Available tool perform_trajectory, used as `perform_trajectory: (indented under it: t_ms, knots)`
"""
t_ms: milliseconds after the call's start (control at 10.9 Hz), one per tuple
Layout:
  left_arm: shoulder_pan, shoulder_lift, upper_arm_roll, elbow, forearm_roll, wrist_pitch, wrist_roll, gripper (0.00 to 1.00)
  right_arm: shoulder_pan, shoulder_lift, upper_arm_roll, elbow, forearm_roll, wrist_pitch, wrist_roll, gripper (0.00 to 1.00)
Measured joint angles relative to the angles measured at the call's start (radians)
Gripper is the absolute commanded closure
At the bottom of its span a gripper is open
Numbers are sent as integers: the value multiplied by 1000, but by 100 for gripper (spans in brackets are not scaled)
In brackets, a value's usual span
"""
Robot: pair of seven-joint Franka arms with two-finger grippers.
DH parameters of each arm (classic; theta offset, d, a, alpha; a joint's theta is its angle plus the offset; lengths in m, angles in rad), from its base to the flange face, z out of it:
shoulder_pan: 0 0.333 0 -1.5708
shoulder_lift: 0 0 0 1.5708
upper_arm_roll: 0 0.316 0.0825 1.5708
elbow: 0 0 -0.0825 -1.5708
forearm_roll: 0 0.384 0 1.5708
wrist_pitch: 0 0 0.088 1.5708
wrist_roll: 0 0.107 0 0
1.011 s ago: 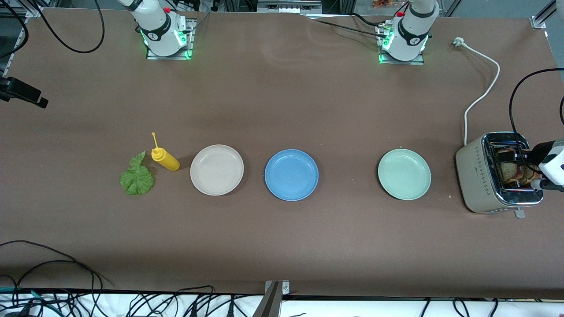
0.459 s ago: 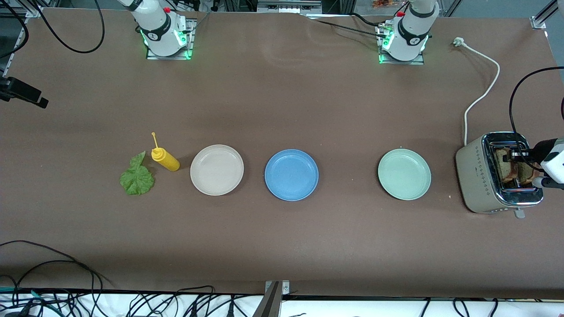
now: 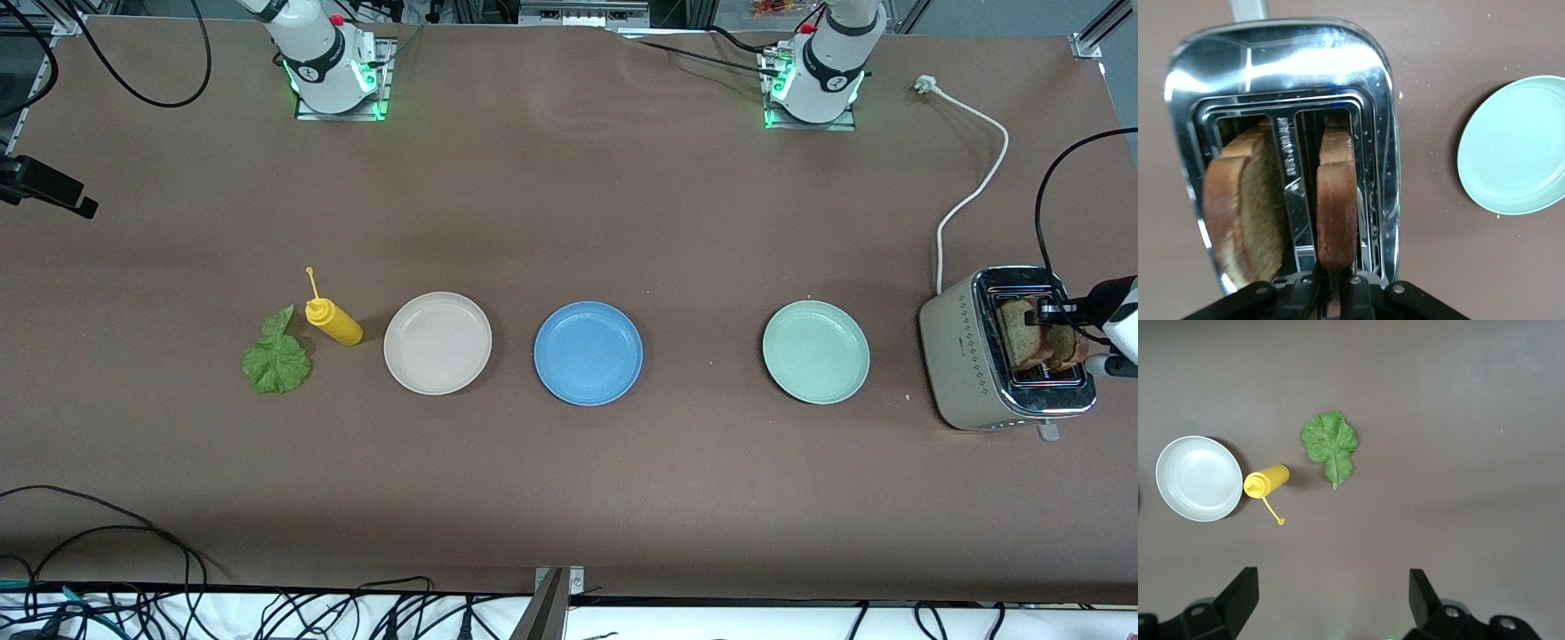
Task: Make sandwich in blue plate with both arms
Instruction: 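Lift the bread slice out of the toaster with the left gripper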
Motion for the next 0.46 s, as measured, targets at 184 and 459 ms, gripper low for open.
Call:
perform_trajectory:
  t_ms: [184,459]
  knots:
    - [-1,-37,-3,44,16,-86,0,100,0,0,0,0,0,0,0,0]
    - [-19,-65,-18,157,18,-241,0,100,0,1,1,0,0,0,0,0]
